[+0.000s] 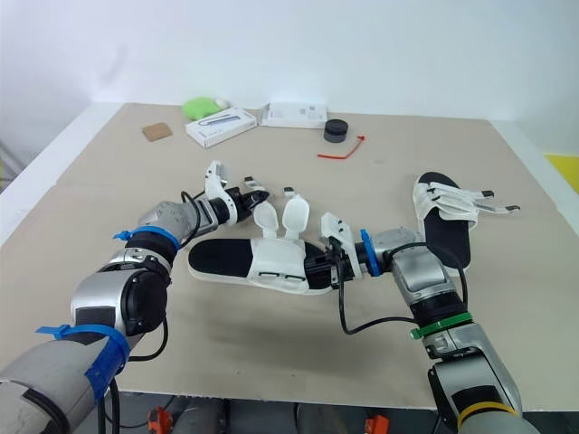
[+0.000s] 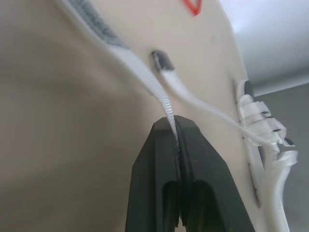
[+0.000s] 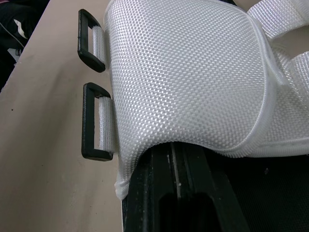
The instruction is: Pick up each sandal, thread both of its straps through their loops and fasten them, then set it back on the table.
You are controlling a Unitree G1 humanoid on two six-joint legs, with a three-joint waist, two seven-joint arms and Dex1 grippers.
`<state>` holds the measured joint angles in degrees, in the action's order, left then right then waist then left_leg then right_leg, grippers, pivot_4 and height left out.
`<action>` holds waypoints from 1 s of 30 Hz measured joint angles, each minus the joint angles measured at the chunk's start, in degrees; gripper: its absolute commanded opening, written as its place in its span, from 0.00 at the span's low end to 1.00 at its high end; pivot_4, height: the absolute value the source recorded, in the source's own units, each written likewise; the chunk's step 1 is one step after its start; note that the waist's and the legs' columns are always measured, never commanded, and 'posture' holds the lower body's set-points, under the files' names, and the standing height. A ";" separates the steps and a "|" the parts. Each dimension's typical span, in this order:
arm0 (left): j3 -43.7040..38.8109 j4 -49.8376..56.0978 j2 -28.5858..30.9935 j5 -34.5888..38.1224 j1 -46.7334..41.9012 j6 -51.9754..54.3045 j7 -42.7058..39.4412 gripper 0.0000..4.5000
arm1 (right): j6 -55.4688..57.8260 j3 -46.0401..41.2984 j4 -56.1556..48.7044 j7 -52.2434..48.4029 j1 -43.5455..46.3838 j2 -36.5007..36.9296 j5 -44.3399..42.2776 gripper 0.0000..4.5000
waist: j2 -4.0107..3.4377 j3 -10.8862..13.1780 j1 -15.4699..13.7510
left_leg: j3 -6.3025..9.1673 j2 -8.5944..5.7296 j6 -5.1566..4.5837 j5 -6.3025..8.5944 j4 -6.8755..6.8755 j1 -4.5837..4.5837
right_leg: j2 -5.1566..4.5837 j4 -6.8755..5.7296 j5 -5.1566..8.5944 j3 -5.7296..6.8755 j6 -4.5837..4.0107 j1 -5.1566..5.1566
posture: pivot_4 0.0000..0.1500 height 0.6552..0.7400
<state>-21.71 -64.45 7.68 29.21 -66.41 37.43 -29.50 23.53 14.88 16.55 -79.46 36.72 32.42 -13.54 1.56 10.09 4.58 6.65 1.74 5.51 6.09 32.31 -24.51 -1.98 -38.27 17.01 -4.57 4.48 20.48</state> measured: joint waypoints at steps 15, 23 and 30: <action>33.55 61.05 6.93 -15.84 38.74 -47.94 -31.71 0.02 | 0.51 -0.67 -0.66 1.10 -0.64 -0.28 0.00 0.00 | -0.05 -0.02 -0.20 | -0.28 0.09 0.21 0.06 0.02 0.17 | -0.02 0.07 0.08 -0.26 -0.37 -0.10 | 1.00 1.00; 38.31 40.52 12.54 -28.21 32.80 -92.15 -35.48 0.02 | 0.57 -1.07 -0.76 1.01 -1.01 -0.56 -0.01 0.00 | -0.05 -0.03 -0.20 | -0.39 0.14 0.06 0.05 0.02 0.07 | -0.05 0.09 0.08 -0.31 -0.39 0.09 | 1.00 1.00; 39.41 22.51 15.97 -41.71 23.73 -120.33 -26.73 0.02 | 0.51 -1.14 -0.46 1.08 -0.84 -1.11 0.08 0.00 | -0.06 -0.05 -0.07 | -0.42 0.23 0.04 0.05 0.01 0.07 | 0.03 0.08 0.05 -0.33 -0.41 0.16 | 1.00 1.00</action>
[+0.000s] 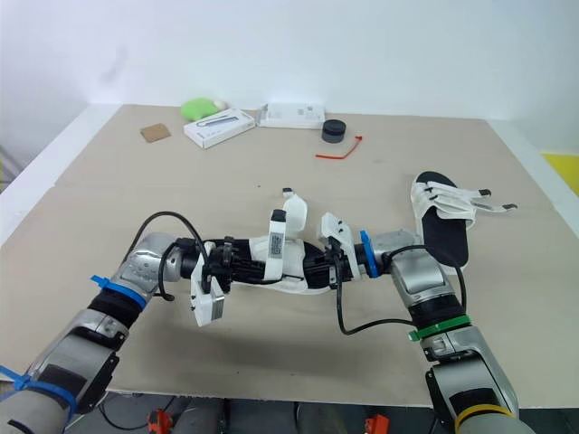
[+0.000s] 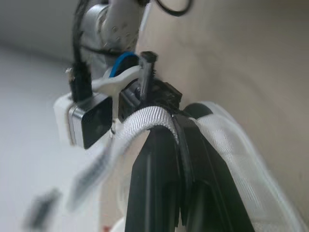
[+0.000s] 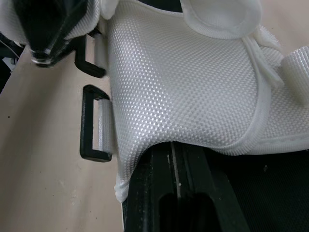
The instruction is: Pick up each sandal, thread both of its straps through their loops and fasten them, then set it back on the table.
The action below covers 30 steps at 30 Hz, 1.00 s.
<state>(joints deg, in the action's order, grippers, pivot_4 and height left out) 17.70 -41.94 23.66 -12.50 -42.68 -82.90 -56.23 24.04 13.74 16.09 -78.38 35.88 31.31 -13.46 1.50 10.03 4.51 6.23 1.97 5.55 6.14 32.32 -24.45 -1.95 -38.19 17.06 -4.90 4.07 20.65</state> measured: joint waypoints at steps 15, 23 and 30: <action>-2.94 -7.34 3.94 -27.27 -5.77 -9.75 24.76 0.17 | -1.70 0.00 2.93 0.00 1.12 -1.73 0.32 0.00 | -0.01 -0.01 0.13 | -0.05 0.59 -0.03 -0.04 0.01 0.01 | 0.58 -0.07 -0.34 -0.03 -0.27 0.18 | 1.00 1.00; 7.21 -10.51 6.14 -13.38 -7.56 -6.44 29.13 0.99 | -2.15 0.04 3.48 -0.07 1.30 -1.85 0.33 0.00 | -0.03 -0.02 0.13 | -0.13 0.63 -0.04 -0.05 0.01 0.00 | 0.58 -0.09 -0.38 -0.09 -0.26 0.21 | 1.00 1.00; 23.56 11.19 21.88 23.31 2.89 19.38 1.96 0.99 | -2.80 1.20 4.31 -0.26 2.57 -2.62 0.35 0.00 | -0.11 0.04 0.98 | -0.39 0.79 0.00 -0.02 -0.04 0.05 | 0.65 -0.44 -0.26 -0.31 -0.50 0.45 | 1.00 1.00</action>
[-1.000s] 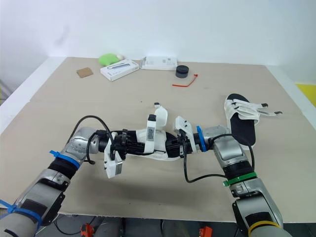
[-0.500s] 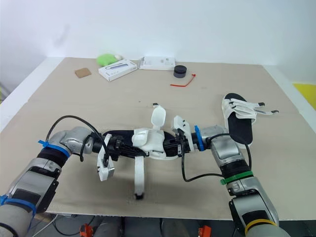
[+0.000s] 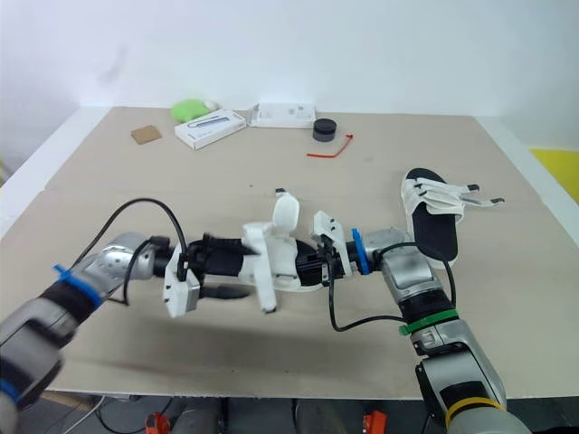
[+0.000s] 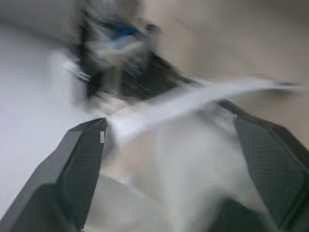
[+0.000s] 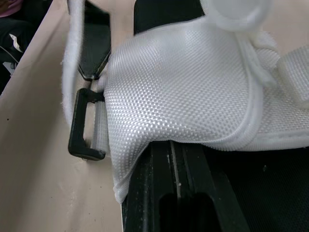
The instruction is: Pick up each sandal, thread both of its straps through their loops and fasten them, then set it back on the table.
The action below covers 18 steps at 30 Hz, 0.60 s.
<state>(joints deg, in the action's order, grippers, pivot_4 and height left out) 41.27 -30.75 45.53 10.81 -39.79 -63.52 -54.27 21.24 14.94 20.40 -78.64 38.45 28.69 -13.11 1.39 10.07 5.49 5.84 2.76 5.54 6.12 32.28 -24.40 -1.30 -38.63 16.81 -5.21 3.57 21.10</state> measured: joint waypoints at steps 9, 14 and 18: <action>-5.71 42.38 18.32 42.28 16.84 67.05 -11.12 0.99 | 0.02 -0.16 -0.17 0.13 0.08 0.55 -0.01 0.00 | 0.22 0.26 -0.41 | -0.57 0.22 0.07 0.05 0.09 0.06 | -0.09 -0.42 0.29 -0.17 0.00 0.30 | 1.00 1.00; -11.34 46.12 12.48 50.22 18.91 84.58 -4.04 0.99 | 0.73 -0.23 -2.24 0.08 -0.92 0.84 -0.13 0.00 | 0.30 0.26 -0.60 | -0.99 0.27 0.18 0.16 0.11 0.06 | -0.08 -0.33 0.38 -0.44 0.03 0.39 | 1.00 1.00; -14.38 46.30 10.25 47.14 21.01 90.74 -3.00 0.99 | 1.78 -0.25 -3.86 -0.10 -1.43 1.06 -0.27 0.00 | 0.31 0.25 -0.58 | -1.09 0.31 0.10 0.36 0.10 0.05 | 0.04 -0.33 0.56 -0.57 0.03 0.33 | 1.00 1.00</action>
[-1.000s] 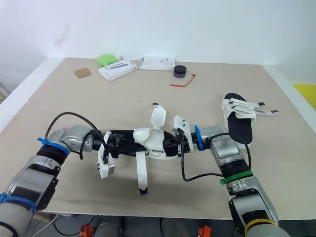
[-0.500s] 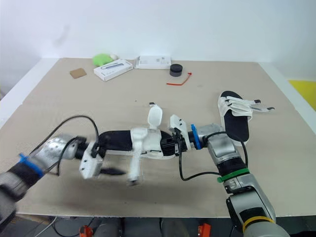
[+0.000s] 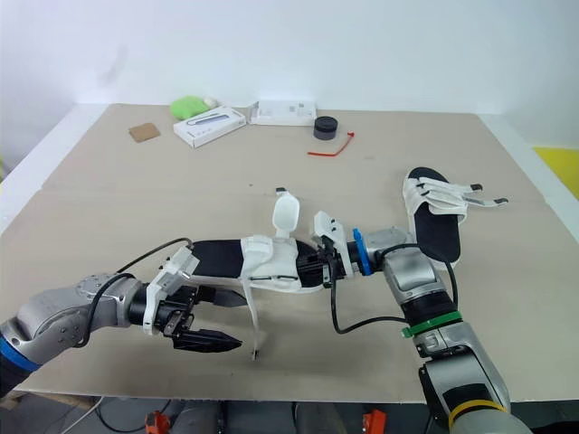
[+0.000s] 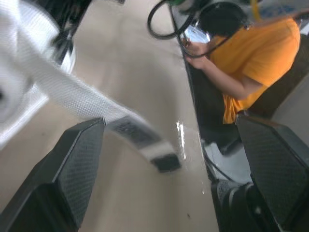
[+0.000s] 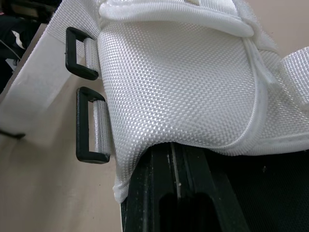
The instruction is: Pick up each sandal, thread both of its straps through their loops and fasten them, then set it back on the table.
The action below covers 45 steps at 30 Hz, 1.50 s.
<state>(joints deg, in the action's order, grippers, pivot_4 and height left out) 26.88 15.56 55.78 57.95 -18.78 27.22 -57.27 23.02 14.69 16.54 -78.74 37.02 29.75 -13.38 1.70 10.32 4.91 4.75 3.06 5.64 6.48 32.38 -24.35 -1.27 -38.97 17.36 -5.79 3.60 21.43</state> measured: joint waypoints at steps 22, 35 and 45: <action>-15.58 -1.33 -12.99 18.35 -4.47 44.18 13.45 0.99 | 2.71 -1.22 -3.02 0.56 -1.68 0.64 -0.04 0.00 | 0.23 -0.02 -0.42 | -0.06 -0.09 -0.02 0.17 0.02 -0.06 | 0.00 0.09 0.14 -0.19 0.19 -0.02 | 1.00 1.00; -13.86 0.27 -18.73 10.79 -4.23 48.95 19.82 0.99 | 3.49 -1.22 -3.05 0.76 -1.53 0.81 -0.04 0.00 | 0.29 -0.07 -0.47 | -0.06 -0.15 0.00 0.17 0.07 -0.05 | -0.03 0.10 0.13 -0.23 0.20 -0.04 | 1.00 1.00; -15.11 -0.45 -22.28 7.21 -3.05 49.91 21.80 0.04 | 3.90 -1.12 -2.91 0.72 -1.26 0.94 -0.04 0.00 | 0.32 -0.09 -0.51 | -0.06 -0.16 0.00 0.18 0.10 -0.06 | -0.03 0.14 0.11 -0.24 0.24 -0.06 | 1.00 1.00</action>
<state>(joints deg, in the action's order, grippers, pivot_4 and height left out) 11.77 15.11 33.51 65.16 -21.83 77.13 -35.47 26.92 13.57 13.63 -78.02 35.76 30.69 -13.42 2.02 10.23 4.40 4.70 2.90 5.64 6.66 32.48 -24.41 -1.30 -38.82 17.47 -6.02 3.84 21.37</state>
